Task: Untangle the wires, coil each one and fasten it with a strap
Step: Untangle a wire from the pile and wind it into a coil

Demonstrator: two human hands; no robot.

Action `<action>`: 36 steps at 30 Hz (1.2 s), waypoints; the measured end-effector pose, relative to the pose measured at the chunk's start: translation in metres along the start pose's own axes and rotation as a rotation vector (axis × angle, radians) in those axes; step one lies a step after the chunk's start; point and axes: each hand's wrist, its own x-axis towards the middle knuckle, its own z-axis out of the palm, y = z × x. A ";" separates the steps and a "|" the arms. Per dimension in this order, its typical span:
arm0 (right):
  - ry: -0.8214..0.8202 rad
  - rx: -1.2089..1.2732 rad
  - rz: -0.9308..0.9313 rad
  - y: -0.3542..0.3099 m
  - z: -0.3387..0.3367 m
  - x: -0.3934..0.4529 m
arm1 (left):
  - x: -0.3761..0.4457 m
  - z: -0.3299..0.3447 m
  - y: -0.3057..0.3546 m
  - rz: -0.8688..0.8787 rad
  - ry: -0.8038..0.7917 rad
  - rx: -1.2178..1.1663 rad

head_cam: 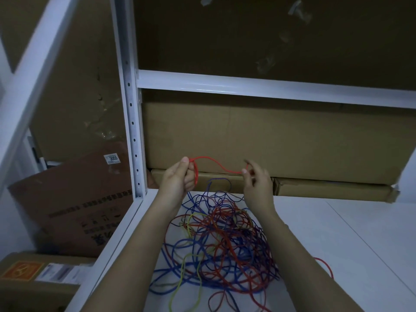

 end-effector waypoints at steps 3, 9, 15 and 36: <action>-0.090 -0.061 -0.141 -0.003 0.006 -0.001 | -0.003 0.000 0.008 -0.095 -0.063 -0.263; -0.252 -0.229 -0.385 -0.011 0.018 -0.029 | -0.006 0.006 0.012 -0.001 -0.082 -0.391; -0.462 -0.062 -0.369 -0.013 0.010 -0.044 | 0.001 0.011 -0.001 0.150 -0.004 -0.081; -0.213 0.260 -0.080 0.003 -0.028 -0.046 | -0.019 0.029 -0.023 0.017 -0.432 1.002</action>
